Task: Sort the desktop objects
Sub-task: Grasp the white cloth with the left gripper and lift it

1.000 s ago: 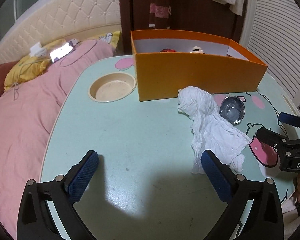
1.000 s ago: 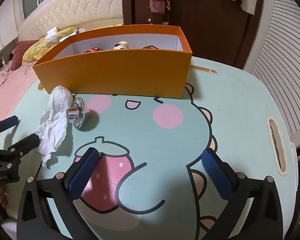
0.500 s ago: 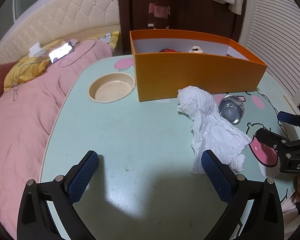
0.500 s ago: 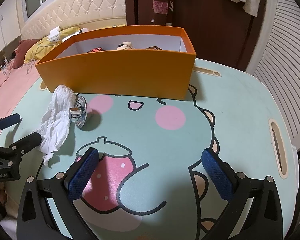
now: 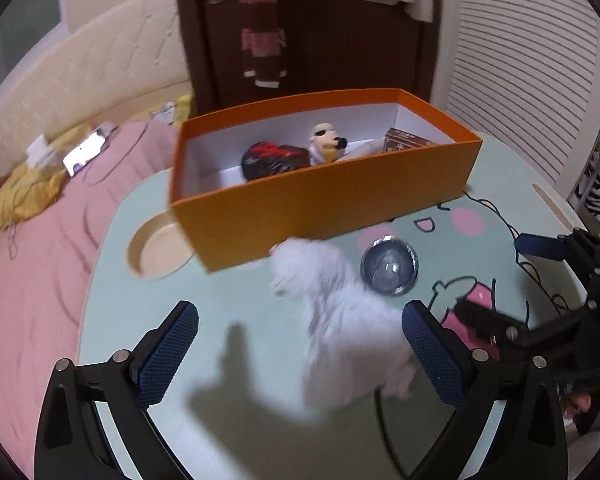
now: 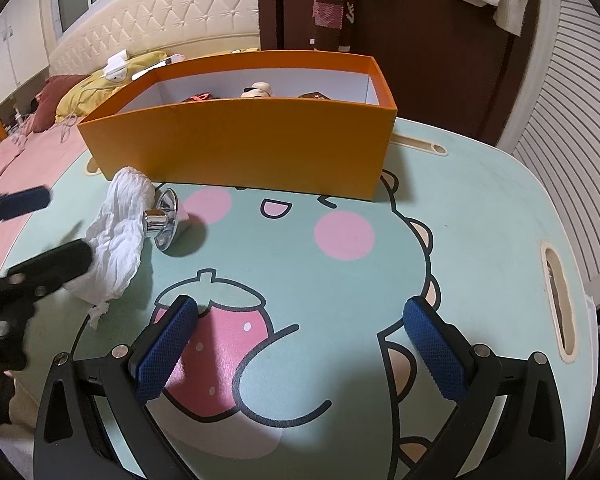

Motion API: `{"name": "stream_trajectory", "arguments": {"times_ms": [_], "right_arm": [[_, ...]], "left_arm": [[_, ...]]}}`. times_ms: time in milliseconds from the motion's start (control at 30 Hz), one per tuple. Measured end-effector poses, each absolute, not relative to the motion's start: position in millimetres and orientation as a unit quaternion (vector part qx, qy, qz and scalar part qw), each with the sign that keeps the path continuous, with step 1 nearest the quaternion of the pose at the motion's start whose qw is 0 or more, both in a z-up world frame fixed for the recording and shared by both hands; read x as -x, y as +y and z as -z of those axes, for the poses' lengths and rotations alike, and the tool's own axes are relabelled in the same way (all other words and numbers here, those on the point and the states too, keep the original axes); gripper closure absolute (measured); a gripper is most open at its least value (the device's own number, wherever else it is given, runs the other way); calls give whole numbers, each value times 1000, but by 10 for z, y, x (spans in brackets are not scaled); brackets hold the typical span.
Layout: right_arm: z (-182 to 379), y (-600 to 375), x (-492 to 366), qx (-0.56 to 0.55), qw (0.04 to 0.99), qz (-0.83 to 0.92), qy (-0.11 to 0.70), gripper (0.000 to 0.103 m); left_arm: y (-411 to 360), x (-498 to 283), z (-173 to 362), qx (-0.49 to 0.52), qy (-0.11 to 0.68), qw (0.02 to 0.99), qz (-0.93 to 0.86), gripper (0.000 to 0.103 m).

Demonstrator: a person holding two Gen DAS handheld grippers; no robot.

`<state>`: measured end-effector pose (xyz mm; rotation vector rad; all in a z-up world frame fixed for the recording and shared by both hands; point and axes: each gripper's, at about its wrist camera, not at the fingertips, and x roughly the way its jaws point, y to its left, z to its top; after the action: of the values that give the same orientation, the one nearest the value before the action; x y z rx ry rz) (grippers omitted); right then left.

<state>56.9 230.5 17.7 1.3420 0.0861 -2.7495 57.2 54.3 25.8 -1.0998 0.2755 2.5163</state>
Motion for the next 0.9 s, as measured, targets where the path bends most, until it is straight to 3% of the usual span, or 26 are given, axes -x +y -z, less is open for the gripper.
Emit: {"name": "stream_trajectory", "arguments": {"times_ms": [33, 67, 200, 300, 333, 433, 467, 900], "right_arm": [[-178, 2307, -571, -438, 41, 898, 28, 0], [-180, 2307, -571, -438, 41, 897, 28, 0], [-182, 2301, -577, -438, 41, 897, 28, 0], [-182, 2294, -579, -438, 41, 898, 28, 0], [-183, 2291, -580, -438, 41, 898, 28, 0], [-185, 2291, -577, -438, 41, 898, 28, 0], [-184, 2291, -577, -438, 41, 898, 28, 0], [-162, 2303, -578, -437, 41, 898, 27, 0]], "left_arm": [[558, -518, -250, 397, 89, 193, -893, 28], [560, -459, -241, 404, 78, 196, -890, 33], [524, -282, -224, 415, 34, 203, -886, 33], [558, -235, -206, 407, 44, 197, -891, 33], [574, -219, -186, 408, 49, 195, -891, 37], [588, -197, -104, 418, 53, 194, -886, 66], [584, -223, -109, 413, 56, 194, -888, 69], [125, -676, -216, 403, 51, 173, -897, 70]]}}
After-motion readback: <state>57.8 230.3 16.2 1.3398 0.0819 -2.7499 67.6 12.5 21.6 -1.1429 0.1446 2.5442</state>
